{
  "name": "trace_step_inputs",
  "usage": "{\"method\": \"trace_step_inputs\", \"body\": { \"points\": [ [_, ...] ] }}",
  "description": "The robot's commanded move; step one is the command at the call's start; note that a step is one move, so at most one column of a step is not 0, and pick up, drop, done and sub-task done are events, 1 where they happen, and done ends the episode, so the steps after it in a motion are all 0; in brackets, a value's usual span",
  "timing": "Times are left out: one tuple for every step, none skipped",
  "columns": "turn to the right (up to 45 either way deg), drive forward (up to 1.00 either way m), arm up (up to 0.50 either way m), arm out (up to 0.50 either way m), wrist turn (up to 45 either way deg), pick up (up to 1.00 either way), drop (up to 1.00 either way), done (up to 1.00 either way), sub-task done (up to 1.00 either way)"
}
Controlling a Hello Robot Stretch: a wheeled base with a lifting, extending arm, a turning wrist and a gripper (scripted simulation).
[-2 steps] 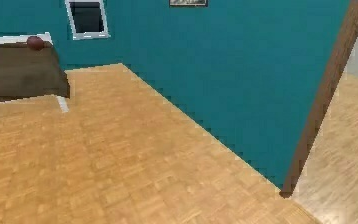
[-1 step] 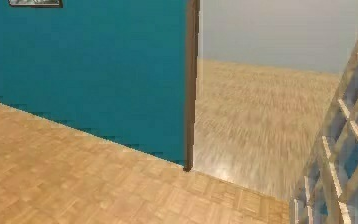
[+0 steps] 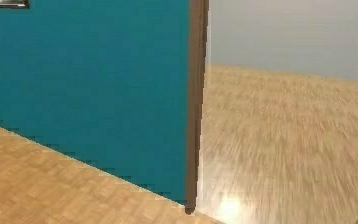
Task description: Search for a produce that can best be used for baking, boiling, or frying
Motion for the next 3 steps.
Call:
{"method": "trace_step_inputs", "body": {
  "points": [
    [33.0, 0.00, 0.00, 0.00, 0.0, 0.00, 0.00, 0.00, 0.00],
    [0.0, 1.00, 0.00, 0.00, 0.0, 0.00, 0.00, 0.00, 0.00],
    [3.0, 0.00, 0.00, 0.00, 0.0, 0.00, 0.00, 0.00, 0.00]
  ]
}}
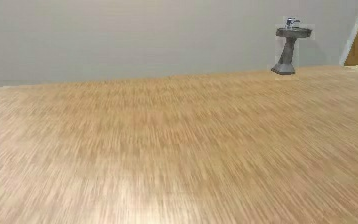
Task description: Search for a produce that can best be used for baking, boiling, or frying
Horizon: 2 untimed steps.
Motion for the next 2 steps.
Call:
{"method": "trace_step_inputs", "body": {
  "points": [
    [0.0, 0.25, 0.00, 0.00, 0.0, 0.00, 0.00, 0.00, 0.00],
    [30.0, 0.00, 0.00, 0.00, 0.0, 0.00, 0.00, 0.00, 0.00]
  ]
}}
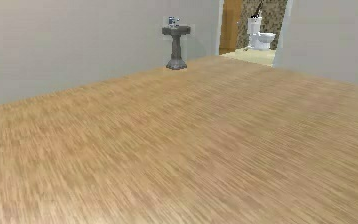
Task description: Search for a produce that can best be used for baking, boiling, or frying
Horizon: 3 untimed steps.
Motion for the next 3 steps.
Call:
{"method": "trace_step_inputs", "body": {
  "points": [
    [0.0, 0.30, 0.00, 0.00, 0.0, 0.00, 0.00, 0.00, 0.00],
    [21.0, 0.00, 0.00, 0.00, 0.0, 0.00, 0.00, 0.00, 0.00],
    [0.0, 1.00, 0.00, 0.00, 0.0, 0.00, 0.00, 0.00, 0.00]
  ]
}}
